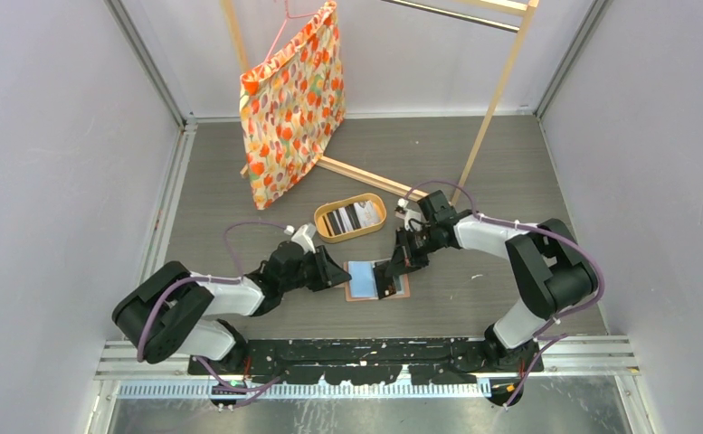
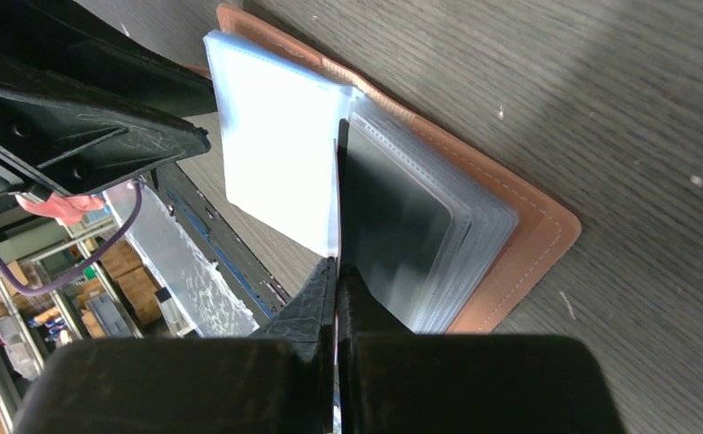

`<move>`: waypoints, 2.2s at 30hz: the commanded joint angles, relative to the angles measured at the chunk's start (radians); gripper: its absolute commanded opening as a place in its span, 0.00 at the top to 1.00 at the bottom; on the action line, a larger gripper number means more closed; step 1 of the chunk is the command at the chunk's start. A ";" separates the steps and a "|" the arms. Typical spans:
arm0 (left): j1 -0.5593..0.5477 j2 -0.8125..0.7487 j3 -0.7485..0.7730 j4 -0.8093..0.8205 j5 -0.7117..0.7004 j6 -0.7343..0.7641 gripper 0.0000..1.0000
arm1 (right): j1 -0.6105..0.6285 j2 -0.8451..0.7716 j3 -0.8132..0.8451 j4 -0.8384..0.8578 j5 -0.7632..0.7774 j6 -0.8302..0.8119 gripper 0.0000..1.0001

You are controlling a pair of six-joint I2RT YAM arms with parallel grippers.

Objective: Put the credit cards into the card holder
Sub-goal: Insert the credit card into the card holder.

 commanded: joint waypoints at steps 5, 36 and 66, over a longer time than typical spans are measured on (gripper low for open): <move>-0.004 0.068 0.054 -0.006 -0.007 0.025 0.74 | -0.006 0.026 0.046 0.004 0.008 0.013 0.99; -0.006 0.065 0.071 -0.137 -0.029 0.065 0.88 | -0.022 0.107 0.091 -0.010 0.041 0.038 0.99; -0.006 -0.152 0.048 -0.114 0.015 0.065 0.68 | -0.017 0.071 0.045 -0.038 0.004 0.017 0.99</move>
